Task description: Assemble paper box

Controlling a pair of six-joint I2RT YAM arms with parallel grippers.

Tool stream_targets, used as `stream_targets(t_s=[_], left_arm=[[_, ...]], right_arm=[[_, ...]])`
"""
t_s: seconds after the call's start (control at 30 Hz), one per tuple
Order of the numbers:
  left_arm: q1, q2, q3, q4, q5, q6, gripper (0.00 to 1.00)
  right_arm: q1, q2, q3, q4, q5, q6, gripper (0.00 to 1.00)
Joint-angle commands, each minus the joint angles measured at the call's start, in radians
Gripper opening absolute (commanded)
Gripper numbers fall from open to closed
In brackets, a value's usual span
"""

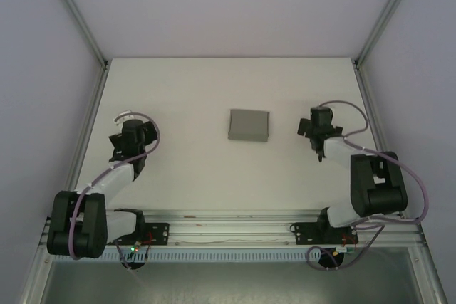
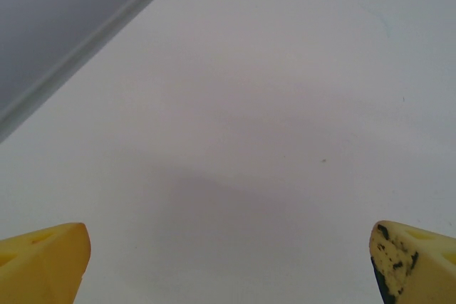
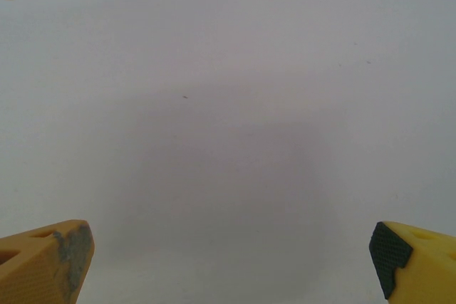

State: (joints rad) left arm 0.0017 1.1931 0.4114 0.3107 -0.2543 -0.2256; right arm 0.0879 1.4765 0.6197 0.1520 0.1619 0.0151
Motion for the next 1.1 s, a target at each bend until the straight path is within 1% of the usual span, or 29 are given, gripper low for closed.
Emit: stream_targets(t_s=[0.0,0.03,0.07,0.1,0.13,0.17,0.2,0.23,0.27,0.3,0.33,0.37,0.4,0.43,0.47,0.5,0.57,0.63,0.7,0.77,0.83,1.07], left_arm=[[0.013,0.042,-0.11,0.415,-0.014,0.073,1.0],[0.014,0.073,-0.141,0.506,-0.014,0.077,1.0],[0.015,0.088,-0.146,0.537,-0.004,0.083,1.0],[0.017,0.082,-0.127,0.489,0.035,0.083,1.0],[0.017,0.093,-0.12,0.499,0.063,0.098,1.0],[0.017,0.113,-0.109,0.507,0.078,0.114,1.0],[0.017,0.126,-0.082,0.47,0.088,0.124,1.0],[0.017,0.148,-0.068,0.481,0.092,0.14,1.0],[0.017,0.184,-0.074,0.544,0.093,0.159,1.0],[0.024,0.267,-0.093,0.647,0.094,0.149,1.0],[0.017,0.356,-0.117,0.826,0.106,0.199,1.0],[-0.002,0.374,-0.138,0.878,0.104,0.225,1.0],[-0.003,0.312,-0.104,0.688,0.097,0.19,1.0],[0.01,0.301,-0.075,0.639,0.091,0.166,1.0],[0.012,0.323,-0.104,0.735,0.101,0.18,1.0],[0.012,0.339,-0.12,0.781,0.091,0.183,1.0],[0.012,0.31,-0.098,0.685,0.089,0.167,1.0],[0.011,0.328,-0.108,0.741,0.086,0.176,1.0],[0.011,0.315,-0.099,0.694,0.088,0.172,1.0],[0.011,0.322,-0.1,0.718,0.088,0.178,1.0],[0.009,0.317,-0.096,0.696,0.086,0.173,1.0],[0.007,0.318,-0.097,0.7,0.085,0.175,1.0]], right_arm=[[-0.012,-0.055,-0.083,0.348,0.091,0.018,1.0],[-0.014,-0.061,-0.129,0.456,0.089,-0.005,1.0],[-0.019,-0.053,-0.169,0.544,0.096,-0.001,1.0],[-0.03,-0.038,-0.205,0.601,0.101,0.02,1.0],[-0.039,-0.012,-0.243,0.688,0.091,0.03,1.0],[-0.051,0.03,-0.274,0.782,0.069,0.033,1.0],[-0.057,0.058,-0.28,0.841,0.08,0.032,1.0],[-0.057,0.03,-0.248,0.717,0.082,0.045,1.0],[-0.061,0.009,-0.223,0.644,0.069,0.058,1.0],[-0.071,0.033,-0.251,0.742,0.046,0.05,1.0],[-0.071,0.045,-0.257,0.771,0.051,0.043,1.0],[-0.071,0.027,-0.247,0.719,0.048,0.048,1.0],[-0.073,0.013,-0.234,0.67,0.045,0.054,1.0],[-0.072,0.025,-0.241,0.711,0.045,0.047,1.0],[-0.071,0.034,-0.251,0.742,0.045,0.043,1.0],[-0.071,0.029,-0.25,0.728,0.044,0.043,1.0],[-0.071,0.02,-0.241,0.695,0.041,0.045,1.0],[-0.07,0.027,-0.246,0.718,0.043,0.043,1.0],[-0.071,0.021,-0.241,0.698,0.042,0.045,1.0],[-0.071,0.023,-0.245,0.708,0.043,0.043,1.0],[-0.071,0.022,-0.242,0.704,0.043,0.044,1.0],[-0.071,0.021,-0.242,0.704,0.042,0.043,1.0]])
